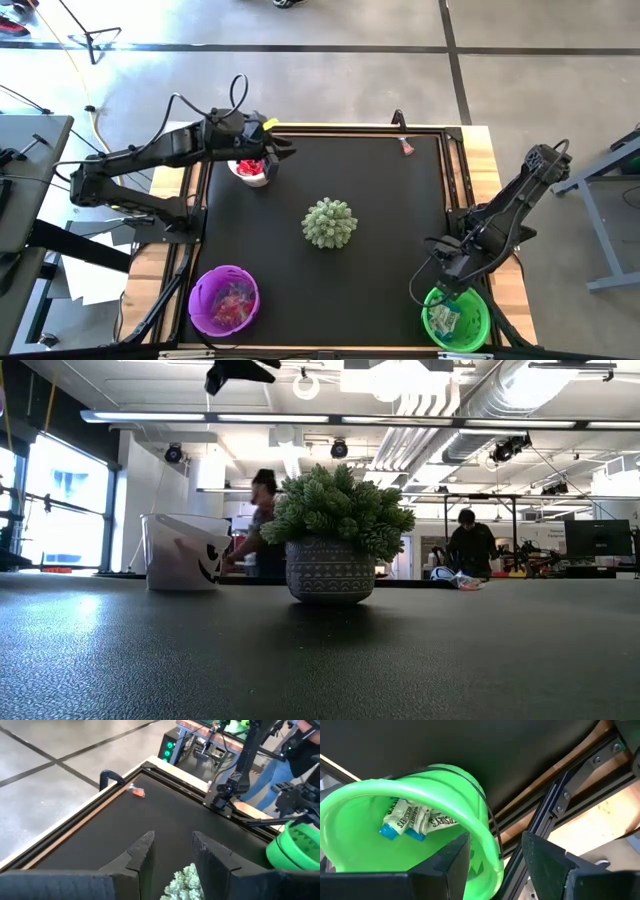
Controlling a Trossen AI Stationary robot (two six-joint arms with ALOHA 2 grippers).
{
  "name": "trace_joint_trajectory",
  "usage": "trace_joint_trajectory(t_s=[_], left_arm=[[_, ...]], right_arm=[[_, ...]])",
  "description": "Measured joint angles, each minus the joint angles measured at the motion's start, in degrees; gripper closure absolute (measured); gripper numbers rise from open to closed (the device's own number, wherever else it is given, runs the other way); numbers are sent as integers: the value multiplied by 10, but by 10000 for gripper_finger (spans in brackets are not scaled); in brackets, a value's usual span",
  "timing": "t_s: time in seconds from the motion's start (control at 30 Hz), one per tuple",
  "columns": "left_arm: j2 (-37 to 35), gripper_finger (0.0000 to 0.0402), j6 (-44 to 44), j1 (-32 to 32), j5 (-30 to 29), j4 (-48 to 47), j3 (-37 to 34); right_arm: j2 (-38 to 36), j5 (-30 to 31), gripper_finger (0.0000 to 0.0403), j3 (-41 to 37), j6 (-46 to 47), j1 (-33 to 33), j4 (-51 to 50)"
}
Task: Organize candy in baskets
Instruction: Adjust the green bucket on the table
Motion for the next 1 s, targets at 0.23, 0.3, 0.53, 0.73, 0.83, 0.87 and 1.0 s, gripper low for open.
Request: trace_joint_trajectory(t_s=[0.23,0.3,0.53,0.73,0.83,0.87,1.0], left_arm=[[0,288,-10,-43,-29,-1,0],[0,288,-10,-53,-37,0,0],[0,288,-15,-82,-62,-1,0],[0,288,-21,-101,-75,-1,0],[0,288,-25,-108,-76,-1,0],[0,288,-25,-110,-76,-1,0],[0,288,-25,-118,-76,-1,0]], right_arm=[[5,15,227,0,-13,0,-4],[9,15,227,0,-16,0,4],[21,10,227,0,-28,0,30],[23,-12,227,0,-38,3,59],[23,-17,227,0,-44,5,73],[23,-18,227,0,-44,6,76],[24,-17,253,0,-49,7,76]])
